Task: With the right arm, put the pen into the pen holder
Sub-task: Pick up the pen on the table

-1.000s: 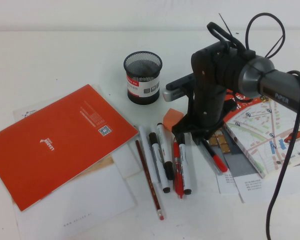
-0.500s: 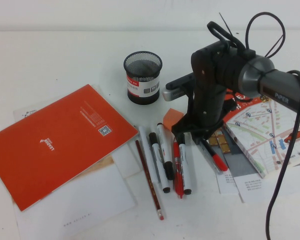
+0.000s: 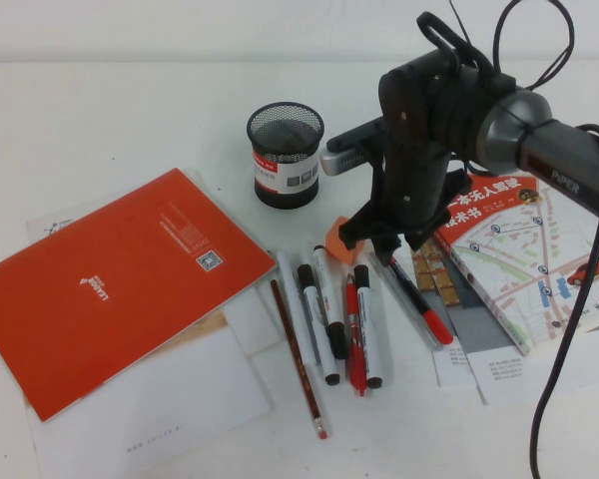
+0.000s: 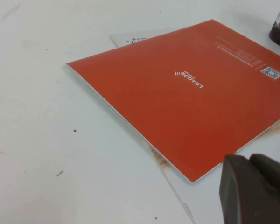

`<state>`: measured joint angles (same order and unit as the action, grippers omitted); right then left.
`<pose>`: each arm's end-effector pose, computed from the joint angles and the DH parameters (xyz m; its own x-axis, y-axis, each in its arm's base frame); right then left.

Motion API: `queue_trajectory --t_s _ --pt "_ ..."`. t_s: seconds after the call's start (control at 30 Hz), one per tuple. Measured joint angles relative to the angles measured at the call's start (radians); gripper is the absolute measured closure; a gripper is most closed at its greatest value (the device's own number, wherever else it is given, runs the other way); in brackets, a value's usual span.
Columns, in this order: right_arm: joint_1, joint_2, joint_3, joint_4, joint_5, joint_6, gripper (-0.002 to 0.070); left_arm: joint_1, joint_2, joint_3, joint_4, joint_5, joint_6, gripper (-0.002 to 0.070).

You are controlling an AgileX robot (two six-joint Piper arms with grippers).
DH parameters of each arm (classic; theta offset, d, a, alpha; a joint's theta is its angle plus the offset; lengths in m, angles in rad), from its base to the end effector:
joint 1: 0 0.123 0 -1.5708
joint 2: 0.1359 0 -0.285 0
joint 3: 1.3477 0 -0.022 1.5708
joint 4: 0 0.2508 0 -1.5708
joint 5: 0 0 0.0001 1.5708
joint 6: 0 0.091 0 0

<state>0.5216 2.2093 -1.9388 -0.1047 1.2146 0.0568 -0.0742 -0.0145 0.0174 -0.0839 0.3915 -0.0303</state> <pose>0.4081 0.2242 0.2134 -0.8634 -0.4730 -0.1757 -0.4638 0.8811 -0.0929 0.0515 -0.0068 0.1731 -0.3099 -0.0849 -0.9470 0.0716 0.9911 -0.1122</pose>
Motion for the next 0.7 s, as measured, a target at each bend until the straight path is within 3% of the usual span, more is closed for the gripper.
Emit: queue_trajectory --t_s 0.7 --pt "-0.052 0.015 -0.005 0.061 0.005 -0.021 0.0394 0.0 0.0 0.0 0.0 0.0 0.0 0.0678"
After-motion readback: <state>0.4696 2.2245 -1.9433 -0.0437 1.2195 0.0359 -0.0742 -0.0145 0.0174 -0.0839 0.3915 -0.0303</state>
